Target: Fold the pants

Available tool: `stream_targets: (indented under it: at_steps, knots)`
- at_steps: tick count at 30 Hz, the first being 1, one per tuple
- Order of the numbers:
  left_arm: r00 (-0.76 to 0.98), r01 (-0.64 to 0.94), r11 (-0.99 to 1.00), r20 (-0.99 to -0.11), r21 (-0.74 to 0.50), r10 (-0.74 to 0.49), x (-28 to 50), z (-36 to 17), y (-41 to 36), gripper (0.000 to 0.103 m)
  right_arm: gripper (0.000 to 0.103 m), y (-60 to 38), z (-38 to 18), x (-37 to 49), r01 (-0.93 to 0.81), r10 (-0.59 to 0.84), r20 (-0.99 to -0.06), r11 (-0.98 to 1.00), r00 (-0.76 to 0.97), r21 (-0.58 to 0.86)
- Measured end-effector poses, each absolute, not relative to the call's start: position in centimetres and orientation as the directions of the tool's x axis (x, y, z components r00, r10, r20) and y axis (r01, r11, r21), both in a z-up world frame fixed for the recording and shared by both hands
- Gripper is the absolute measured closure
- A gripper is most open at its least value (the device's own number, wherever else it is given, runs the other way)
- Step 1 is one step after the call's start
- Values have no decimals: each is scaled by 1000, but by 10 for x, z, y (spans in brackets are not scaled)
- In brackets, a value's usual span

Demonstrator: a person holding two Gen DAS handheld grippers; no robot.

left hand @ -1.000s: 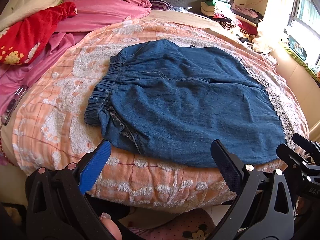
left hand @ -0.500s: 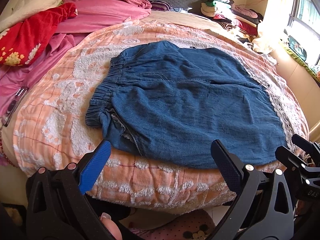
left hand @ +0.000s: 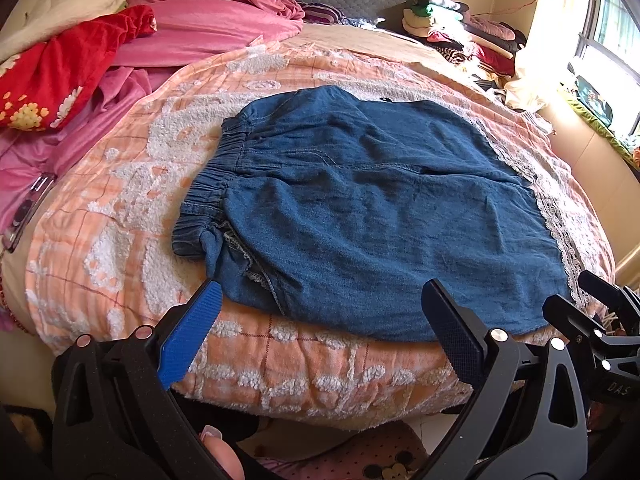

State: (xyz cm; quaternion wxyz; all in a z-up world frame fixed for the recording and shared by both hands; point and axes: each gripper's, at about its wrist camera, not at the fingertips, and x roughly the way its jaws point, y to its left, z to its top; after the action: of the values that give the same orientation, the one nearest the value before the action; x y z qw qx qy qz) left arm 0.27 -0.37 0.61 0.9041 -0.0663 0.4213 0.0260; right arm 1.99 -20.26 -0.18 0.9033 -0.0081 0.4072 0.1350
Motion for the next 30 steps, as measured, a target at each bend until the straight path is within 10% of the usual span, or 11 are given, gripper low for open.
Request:
stream_targets:
  at_steps: [30]
  knots:
    - [649,-127,986,-761,-112,-3,69,18,52,9,4,-149,30,120,-431,371,-724,895,582,112]
